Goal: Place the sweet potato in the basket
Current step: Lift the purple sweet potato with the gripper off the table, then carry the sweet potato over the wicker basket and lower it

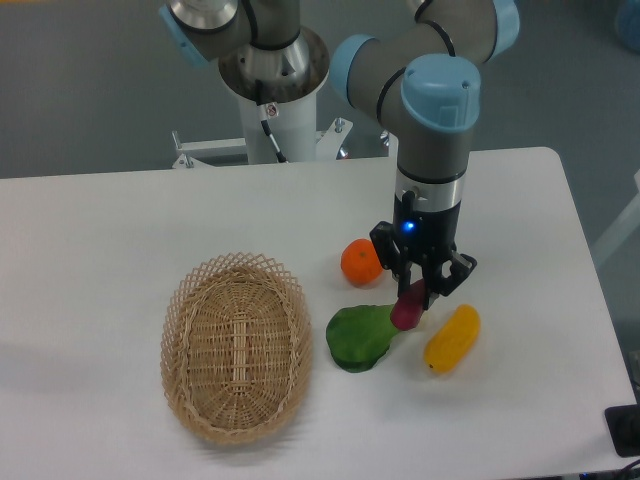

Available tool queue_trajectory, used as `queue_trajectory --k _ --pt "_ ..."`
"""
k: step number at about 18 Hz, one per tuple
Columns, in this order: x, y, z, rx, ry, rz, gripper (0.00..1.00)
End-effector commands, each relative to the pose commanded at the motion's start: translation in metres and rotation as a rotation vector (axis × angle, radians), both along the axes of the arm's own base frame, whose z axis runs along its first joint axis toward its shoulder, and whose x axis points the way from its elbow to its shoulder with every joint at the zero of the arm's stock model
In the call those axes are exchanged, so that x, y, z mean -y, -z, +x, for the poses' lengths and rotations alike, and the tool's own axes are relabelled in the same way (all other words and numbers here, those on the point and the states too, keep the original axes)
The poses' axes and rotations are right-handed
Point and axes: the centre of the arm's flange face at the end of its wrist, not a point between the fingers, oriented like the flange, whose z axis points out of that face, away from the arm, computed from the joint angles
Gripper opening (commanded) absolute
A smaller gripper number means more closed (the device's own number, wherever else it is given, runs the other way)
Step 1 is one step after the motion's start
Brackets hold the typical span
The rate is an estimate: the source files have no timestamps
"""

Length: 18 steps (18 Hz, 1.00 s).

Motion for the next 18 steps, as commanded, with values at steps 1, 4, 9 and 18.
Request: queue_trajectory --k 1,4,9,18 --pt "0.0 0.0 0.0 -0.001 0.0 0.001 0.15" --pt "0.001 0.0 0.001 0.003 -0.009 -0.001 0.15" --pt "0.003 -0.007 0.016 0.021 -0.064 0.011 0.15" --pt "-0.057 0.013 0.115 0.082 -0.093 0.002 0.15"
